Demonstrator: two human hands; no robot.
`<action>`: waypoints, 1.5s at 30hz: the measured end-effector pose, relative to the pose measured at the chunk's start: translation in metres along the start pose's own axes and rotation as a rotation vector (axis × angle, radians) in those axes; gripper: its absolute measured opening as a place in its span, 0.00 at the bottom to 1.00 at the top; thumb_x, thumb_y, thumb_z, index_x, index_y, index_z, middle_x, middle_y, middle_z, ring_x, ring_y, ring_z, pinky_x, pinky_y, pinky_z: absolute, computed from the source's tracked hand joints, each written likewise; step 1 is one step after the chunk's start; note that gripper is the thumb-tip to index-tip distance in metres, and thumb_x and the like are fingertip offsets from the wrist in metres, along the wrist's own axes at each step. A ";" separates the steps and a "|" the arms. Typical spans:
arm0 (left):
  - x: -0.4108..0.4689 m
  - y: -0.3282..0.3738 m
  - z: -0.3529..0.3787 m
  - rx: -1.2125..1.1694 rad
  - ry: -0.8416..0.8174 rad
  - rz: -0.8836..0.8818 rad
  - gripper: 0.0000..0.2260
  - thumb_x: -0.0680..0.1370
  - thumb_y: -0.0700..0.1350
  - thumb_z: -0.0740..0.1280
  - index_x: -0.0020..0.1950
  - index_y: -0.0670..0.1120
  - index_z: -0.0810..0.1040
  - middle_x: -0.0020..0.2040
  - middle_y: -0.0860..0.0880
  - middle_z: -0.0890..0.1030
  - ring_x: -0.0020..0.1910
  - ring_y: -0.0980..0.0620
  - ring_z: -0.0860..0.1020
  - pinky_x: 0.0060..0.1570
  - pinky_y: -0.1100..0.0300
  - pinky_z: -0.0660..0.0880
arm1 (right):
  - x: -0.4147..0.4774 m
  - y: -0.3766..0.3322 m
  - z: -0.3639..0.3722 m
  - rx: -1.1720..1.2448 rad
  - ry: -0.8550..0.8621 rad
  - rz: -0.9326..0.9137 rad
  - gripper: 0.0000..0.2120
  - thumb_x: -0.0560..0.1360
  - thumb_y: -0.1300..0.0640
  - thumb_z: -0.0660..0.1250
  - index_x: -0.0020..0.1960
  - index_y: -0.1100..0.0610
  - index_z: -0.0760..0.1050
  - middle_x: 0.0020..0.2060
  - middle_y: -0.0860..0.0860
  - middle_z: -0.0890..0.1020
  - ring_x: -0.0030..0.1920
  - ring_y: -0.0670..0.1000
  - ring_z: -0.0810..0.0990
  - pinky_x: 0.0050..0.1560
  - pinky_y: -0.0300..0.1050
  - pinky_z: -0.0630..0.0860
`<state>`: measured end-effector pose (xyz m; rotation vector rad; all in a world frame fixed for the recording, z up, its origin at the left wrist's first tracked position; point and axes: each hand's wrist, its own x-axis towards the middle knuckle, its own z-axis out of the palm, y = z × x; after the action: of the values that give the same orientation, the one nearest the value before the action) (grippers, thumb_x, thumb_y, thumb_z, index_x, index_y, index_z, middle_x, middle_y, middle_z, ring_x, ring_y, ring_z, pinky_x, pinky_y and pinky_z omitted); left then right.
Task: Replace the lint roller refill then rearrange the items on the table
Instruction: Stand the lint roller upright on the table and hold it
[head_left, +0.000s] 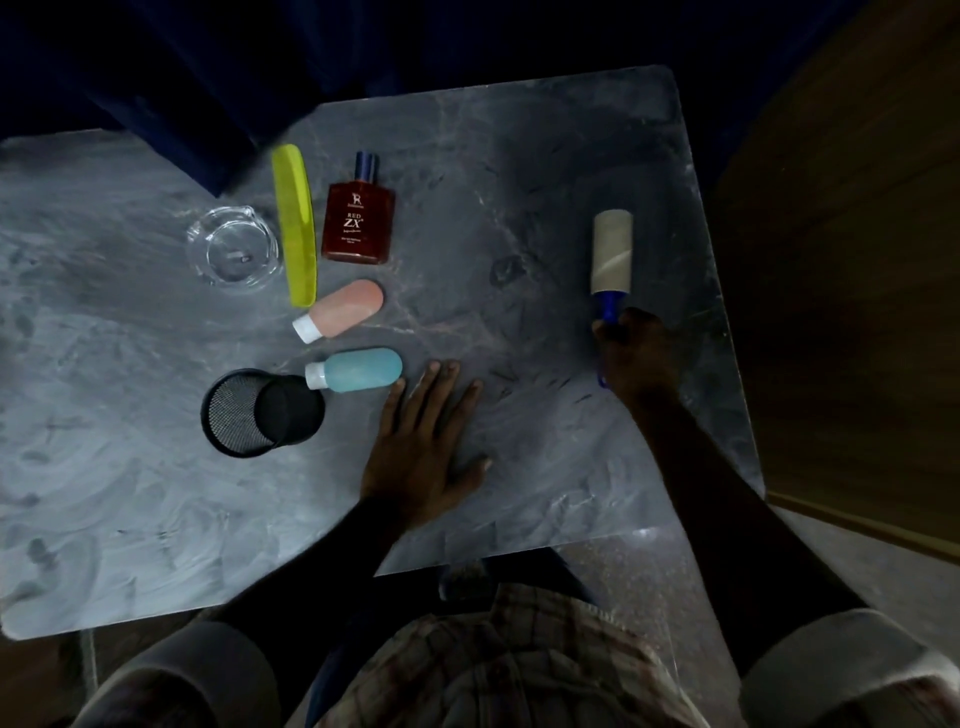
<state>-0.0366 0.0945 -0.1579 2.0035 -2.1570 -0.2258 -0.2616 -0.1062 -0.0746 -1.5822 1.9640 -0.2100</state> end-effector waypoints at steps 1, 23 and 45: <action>0.000 0.000 -0.001 -0.004 0.004 0.000 0.41 0.82 0.71 0.59 0.90 0.52 0.56 0.91 0.45 0.53 0.91 0.42 0.52 0.88 0.37 0.48 | 0.002 0.007 -0.004 0.001 0.009 0.005 0.17 0.81 0.48 0.66 0.58 0.61 0.80 0.53 0.61 0.84 0.55 0.61 0.83 0.56 0.50 0.77; 0.000 0.002 -0.005 -0.024 0.001 -0.011 0.40 0.83 0.71 0.58 0.90 0.52 0.56 0.91 0.43 0.55 0.91 0.41 0.54 0.88 0.36 0.50 | 0.007 0.019 -0.025 -0.197 -0.018 0.036 0.18 0.83 0.48 0.62 0.65 0.61 0.77 0.60 0.62 0.82 0.61 0.61 0.80 0.57 0.48 0.72; 0.002 0.005 -0.013 -0.061 0.007 -0.029 0.41 0.82 0.68 0.64 0.89 0.49 0.57 0.90 0.44 0.58 0.90 0.39 0.58 0.86 0.33 0.57 | -0.064 -0.088 0.063 -0.304 -0.278 -0.425 0.16 0.83 0.49 0.62 0.60 0.60 0.77 0.57 0.59 0.83 0.58 0.59 0.82 0.60 0.54 0.78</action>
<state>-0.0388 0.0931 -0.1444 2.0006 -2.0917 -0.2845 -0.1474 -0.0561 -0.0613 -2.0908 1.4830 0.1440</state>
